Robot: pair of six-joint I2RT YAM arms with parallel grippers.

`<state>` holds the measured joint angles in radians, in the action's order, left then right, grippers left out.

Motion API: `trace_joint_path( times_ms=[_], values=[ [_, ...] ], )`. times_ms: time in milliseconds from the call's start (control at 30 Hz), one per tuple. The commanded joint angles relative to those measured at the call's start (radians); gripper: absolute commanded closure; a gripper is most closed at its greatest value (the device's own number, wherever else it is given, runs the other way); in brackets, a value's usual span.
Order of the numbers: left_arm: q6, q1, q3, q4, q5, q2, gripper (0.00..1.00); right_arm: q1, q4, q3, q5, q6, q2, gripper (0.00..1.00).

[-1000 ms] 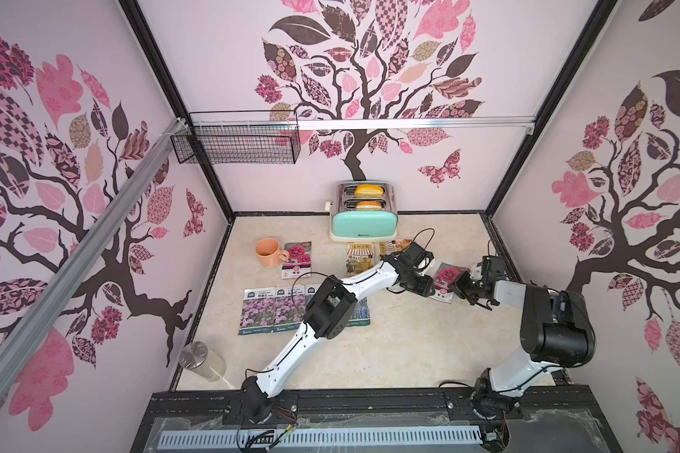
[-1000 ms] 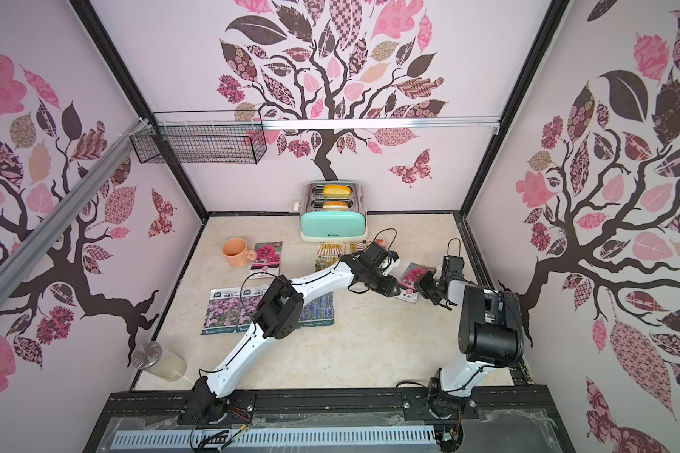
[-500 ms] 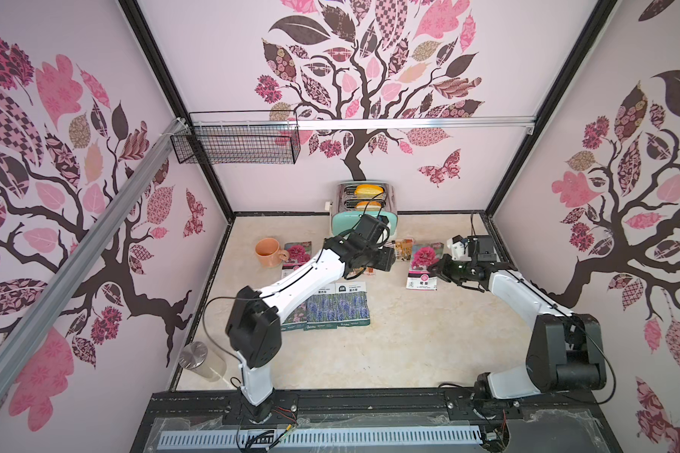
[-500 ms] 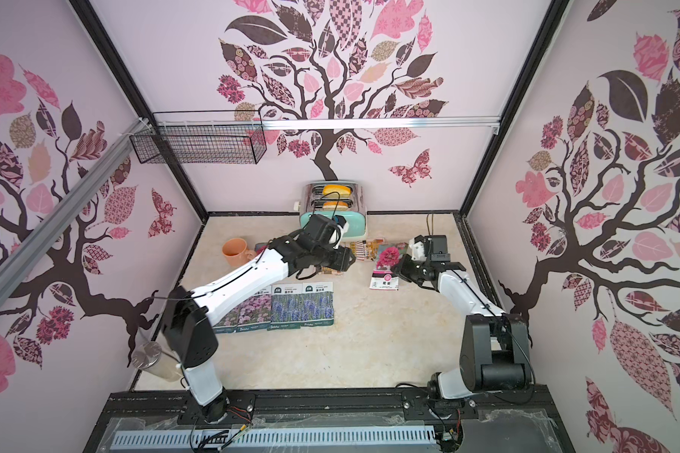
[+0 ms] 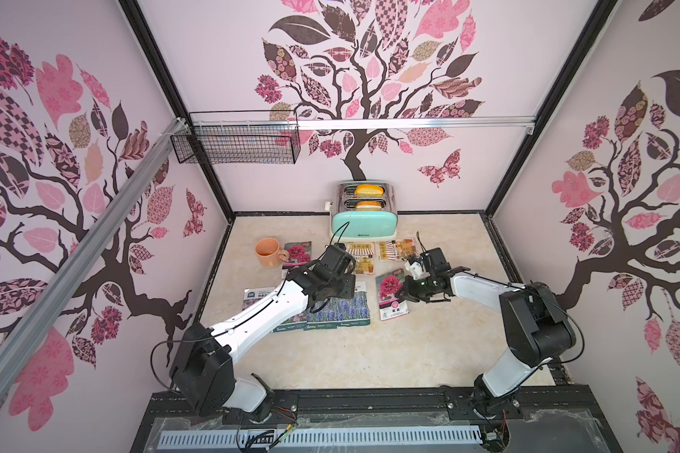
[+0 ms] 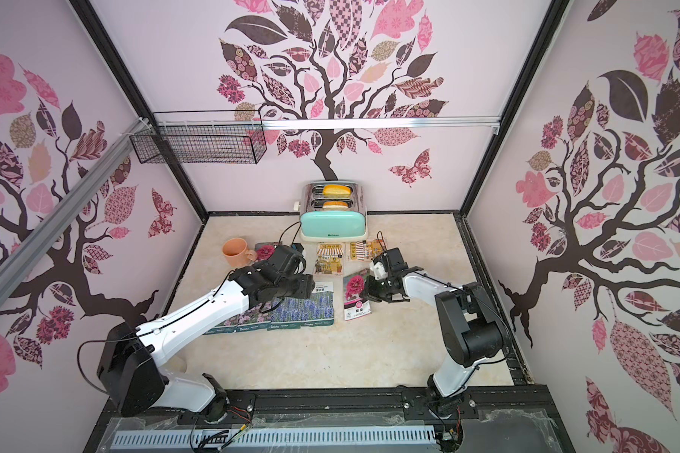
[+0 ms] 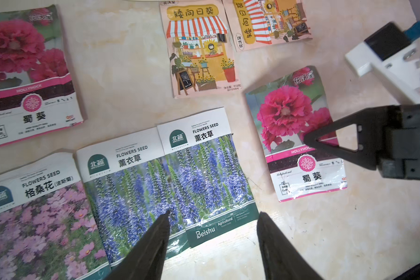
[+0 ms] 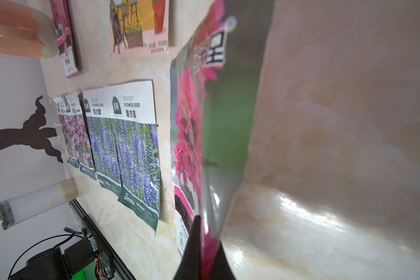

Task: Arrange the seed packets in a row
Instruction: Place the seed packet at the center of the board.

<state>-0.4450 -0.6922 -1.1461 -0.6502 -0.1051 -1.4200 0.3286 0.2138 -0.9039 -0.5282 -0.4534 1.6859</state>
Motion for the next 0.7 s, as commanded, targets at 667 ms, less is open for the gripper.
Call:
trace_joint_path(
  times_ms=[667],
  values=[
    [0.002, 0.008, 0.012, 0.01, 0.01, 0.017, 0.4, 0.051, -0.036, -0.004, 0.059, -0.034, 0.108, 0.84]
  ],
)
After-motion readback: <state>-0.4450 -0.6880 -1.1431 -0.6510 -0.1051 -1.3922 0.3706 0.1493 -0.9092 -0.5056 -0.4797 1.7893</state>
